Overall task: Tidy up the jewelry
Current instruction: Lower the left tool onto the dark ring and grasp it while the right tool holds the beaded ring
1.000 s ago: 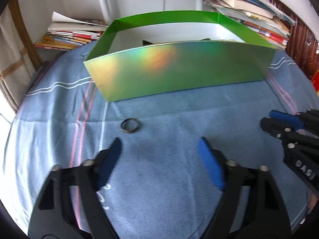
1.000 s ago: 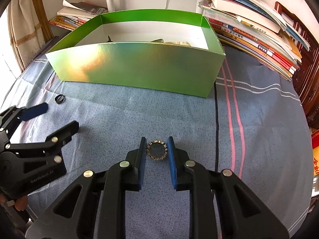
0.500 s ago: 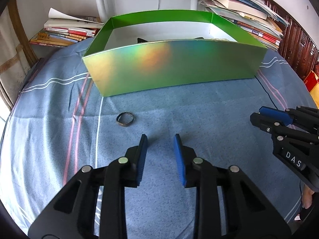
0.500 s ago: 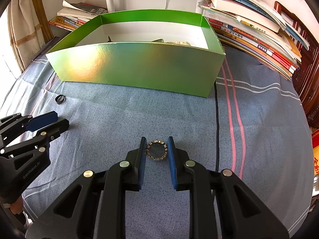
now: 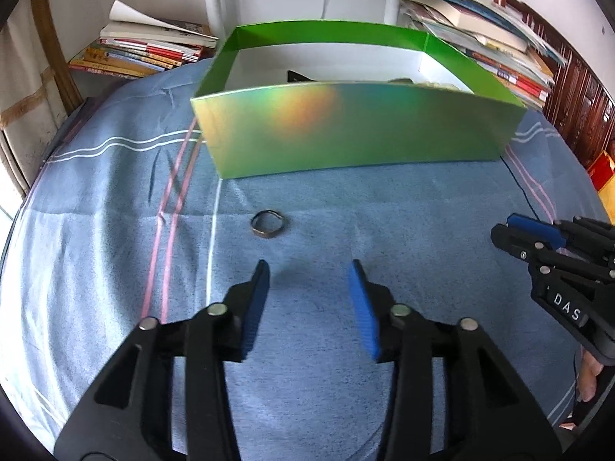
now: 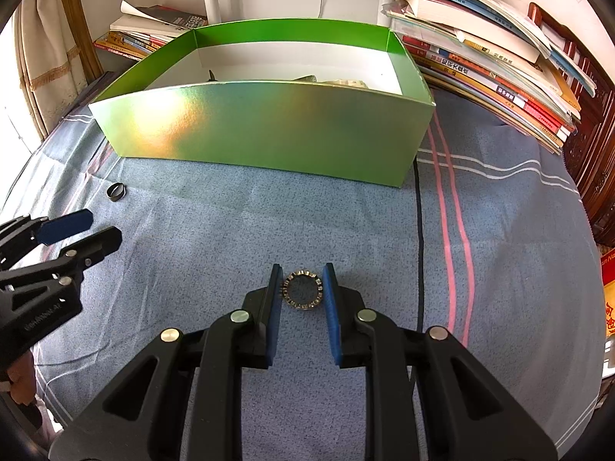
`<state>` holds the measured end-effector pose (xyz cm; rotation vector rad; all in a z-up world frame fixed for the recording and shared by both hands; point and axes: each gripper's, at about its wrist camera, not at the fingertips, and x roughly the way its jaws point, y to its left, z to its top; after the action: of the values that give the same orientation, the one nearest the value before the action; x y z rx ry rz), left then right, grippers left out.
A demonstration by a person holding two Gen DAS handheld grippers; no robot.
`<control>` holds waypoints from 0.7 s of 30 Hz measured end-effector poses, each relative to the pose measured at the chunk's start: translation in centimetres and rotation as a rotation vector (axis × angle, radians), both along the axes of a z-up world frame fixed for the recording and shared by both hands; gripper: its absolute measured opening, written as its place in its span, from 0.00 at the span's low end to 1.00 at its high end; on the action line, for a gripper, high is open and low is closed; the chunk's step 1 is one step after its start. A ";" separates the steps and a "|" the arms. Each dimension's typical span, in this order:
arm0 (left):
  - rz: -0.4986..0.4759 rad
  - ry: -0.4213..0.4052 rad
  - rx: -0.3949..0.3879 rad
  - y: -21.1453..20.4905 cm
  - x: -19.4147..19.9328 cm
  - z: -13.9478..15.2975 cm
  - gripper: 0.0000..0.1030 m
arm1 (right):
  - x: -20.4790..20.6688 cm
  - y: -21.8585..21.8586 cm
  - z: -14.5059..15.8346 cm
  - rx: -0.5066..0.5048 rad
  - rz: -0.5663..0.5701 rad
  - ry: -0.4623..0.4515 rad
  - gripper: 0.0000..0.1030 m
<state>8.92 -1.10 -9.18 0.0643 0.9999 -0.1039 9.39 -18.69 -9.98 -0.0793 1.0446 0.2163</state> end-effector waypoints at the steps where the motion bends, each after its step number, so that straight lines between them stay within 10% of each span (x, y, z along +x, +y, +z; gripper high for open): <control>1: 0.006 0.004 -0.013 0.4 0.0 0.0 0.46 | 0.0 0.0 0.0 0.000 -0.002 0.001 0.21; 21: 0.048 0.030 -0.014 1.6 3.5 -0.5 0.52 | -0.3 -1.0 -0.1 0.015 -0.038 -0.002 0.31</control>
<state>12.37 0.46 -9.70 0.0261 1.0299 -0.0679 9.11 -19.72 -10.05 -0.0467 1.0416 0.1898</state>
